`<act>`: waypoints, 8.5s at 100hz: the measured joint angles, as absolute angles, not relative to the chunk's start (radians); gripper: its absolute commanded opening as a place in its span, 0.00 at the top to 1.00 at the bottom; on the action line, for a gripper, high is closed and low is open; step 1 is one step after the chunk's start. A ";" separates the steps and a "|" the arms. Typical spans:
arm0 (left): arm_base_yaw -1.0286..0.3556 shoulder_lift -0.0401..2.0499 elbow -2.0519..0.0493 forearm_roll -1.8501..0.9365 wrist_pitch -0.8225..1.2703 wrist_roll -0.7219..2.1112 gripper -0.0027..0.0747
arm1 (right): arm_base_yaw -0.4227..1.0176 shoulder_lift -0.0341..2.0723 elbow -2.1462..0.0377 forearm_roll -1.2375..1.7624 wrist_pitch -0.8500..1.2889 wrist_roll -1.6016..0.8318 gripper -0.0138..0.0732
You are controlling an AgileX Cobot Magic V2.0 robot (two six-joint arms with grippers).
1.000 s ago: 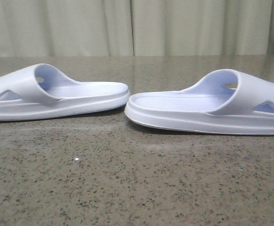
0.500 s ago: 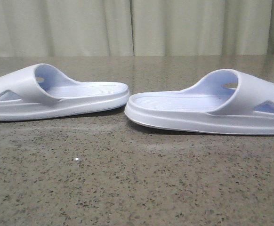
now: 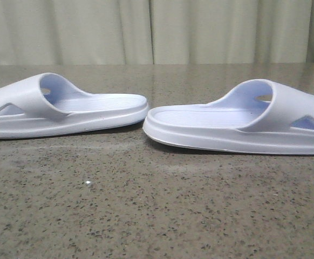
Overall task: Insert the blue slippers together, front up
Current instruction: 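Move the left and right grippers above the heels of the two slippers, then lower both grippers and close them on the slipper heel rims, then lift the slipper nearest the left gripper off the table, then lift the other slipper off the table with the right gripper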
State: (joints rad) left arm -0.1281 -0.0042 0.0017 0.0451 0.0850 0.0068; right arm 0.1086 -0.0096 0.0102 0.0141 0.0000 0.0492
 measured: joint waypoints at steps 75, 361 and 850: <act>-0.128 -0.004 0.002 -0.120 0.055 0.007 0.94 | 0.109 -0.010 0.010 0.014 -0.092 0.049 0.96; -0.128 0.949 -0.414 -0.970 0.214 0.000 0.40 | 0.109 0.384 -0.422 0.170 0.380 0.049 0.47; -0.256 0.829 -0.584 -1.037 0.275 0.000 0.94 | 0.109 1.058 -0.439 0.605 0.166 0.051 0.58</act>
State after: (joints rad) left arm -0.2561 0.8292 -0.5845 -1.0369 0.2749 0.0000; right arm 0.1086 1.0582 -0.4390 0.6049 0.1660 0.0515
